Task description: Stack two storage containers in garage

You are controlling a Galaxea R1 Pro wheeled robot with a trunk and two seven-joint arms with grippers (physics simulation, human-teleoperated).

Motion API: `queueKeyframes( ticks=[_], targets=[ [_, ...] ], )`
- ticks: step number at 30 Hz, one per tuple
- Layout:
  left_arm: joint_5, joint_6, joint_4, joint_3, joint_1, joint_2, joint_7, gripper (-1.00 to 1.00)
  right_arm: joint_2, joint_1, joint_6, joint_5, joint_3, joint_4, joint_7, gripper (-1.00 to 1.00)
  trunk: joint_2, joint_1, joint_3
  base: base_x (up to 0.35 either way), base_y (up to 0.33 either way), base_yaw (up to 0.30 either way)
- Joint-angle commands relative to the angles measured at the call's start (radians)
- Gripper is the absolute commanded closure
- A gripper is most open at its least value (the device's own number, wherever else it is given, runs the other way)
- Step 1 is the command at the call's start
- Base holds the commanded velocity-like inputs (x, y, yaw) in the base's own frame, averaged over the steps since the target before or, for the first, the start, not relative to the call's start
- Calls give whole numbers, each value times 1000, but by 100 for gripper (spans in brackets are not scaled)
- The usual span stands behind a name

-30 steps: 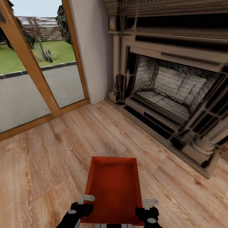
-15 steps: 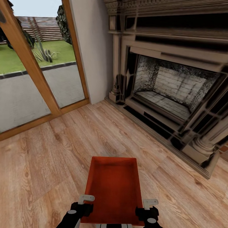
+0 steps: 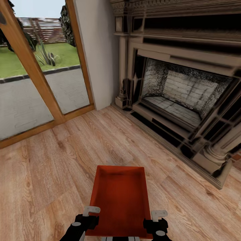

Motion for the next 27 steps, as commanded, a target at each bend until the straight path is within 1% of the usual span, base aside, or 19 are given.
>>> queueKeyframes(
  ticks=[1,25,27],
  targets=[
    [-6,6,-2,-3,0,0,6,-100,-1,-1,-1,-10,8,0,-7,-100,-7,4,-4,0,0,0],
    [-7,7,7,-4,0,0,10,-100,-1,-1,-1,-9,8,0,-7,-100,-175,96,-79,0,0,0],
    [-7,7,6,-4,0,0,10,-100,0,-1,-1,-9,8,0,-7,-100,-175,96,-79,0,0,0]
  ],
)
